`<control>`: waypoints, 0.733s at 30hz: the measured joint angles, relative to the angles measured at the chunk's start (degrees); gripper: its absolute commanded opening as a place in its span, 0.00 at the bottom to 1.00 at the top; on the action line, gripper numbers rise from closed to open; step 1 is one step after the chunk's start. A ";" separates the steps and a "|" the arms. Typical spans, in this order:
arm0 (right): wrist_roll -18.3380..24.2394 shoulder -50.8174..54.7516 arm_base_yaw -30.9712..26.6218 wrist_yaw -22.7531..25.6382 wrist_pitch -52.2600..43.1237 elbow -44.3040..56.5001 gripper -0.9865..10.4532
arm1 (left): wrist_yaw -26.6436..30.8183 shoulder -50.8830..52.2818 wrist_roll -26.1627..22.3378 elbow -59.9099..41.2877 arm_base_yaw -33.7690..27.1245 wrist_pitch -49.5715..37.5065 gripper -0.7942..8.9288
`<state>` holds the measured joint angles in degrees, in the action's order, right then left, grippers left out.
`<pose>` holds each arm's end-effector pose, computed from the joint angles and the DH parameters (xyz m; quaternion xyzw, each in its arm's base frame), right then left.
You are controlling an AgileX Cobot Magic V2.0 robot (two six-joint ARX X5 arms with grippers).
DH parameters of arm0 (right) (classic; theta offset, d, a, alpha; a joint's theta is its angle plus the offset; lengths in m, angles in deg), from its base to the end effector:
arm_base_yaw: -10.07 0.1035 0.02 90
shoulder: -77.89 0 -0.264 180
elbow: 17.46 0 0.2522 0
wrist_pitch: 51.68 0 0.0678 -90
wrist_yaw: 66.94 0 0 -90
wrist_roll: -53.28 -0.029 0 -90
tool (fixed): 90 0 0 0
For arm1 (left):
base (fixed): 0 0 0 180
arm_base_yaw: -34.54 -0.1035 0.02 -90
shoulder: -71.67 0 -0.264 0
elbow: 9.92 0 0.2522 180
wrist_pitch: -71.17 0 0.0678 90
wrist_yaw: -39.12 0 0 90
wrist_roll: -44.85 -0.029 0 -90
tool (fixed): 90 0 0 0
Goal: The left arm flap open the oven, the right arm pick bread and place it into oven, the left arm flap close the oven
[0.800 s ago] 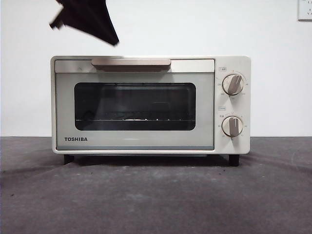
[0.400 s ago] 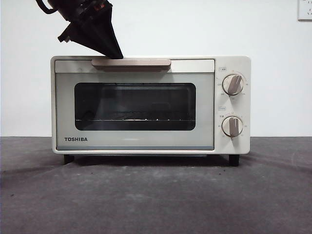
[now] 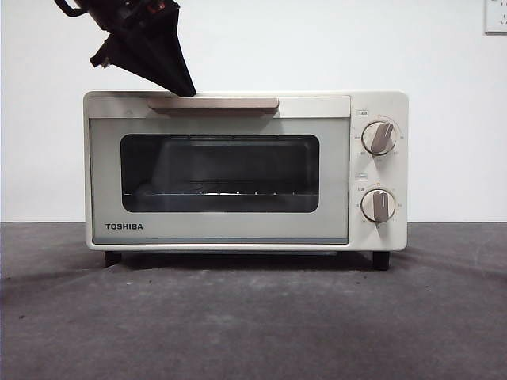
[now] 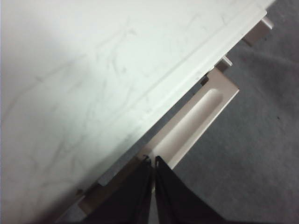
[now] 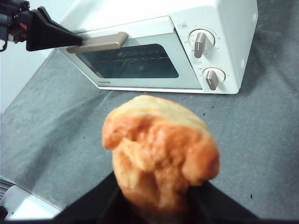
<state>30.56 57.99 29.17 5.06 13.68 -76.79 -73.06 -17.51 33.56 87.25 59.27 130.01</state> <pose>0.0465 0.0256 0.3118 0.1799 0.2810 0.2598 0.9062 0.2913 -0.1462 0.3291 0.0910 0.3918 -0.4000 0.8236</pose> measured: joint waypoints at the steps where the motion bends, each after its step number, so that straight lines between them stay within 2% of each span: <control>1: 0.00 0.00 0.00 -0.02 0.00 0.02 0.18 | 0.33 0.07 -0.02 0.07 0.33 0.44 0.10; 9: 0.00 0.00 0.00 -0.07 0.04 0.02 0.18 | 4.07 0.44 -0.44 0.20 4.55 4.61 0.10; 14: 0.00 0.00 0.00 -0.07 0.02 0.02 0.18 | 4.17 0.68 -0.79 -0.24 5.18 5.11 0.10; 19: 0.00 0.00 0.00 -0.09 0.04 0.02 0.18 | 4.24 3.80 -0.79 -4.61 5.44 4.35 0.10; 22: 0.00 0.00 0.00 -0.09 0.04 0.02 0.18 | 4.24 6.71 -0.07 -9.03 5.49 1.09 0.10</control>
<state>30.56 57.99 29.17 4.97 13.72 -76.76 -68.82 -10.80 33.50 78.23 64.76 131.11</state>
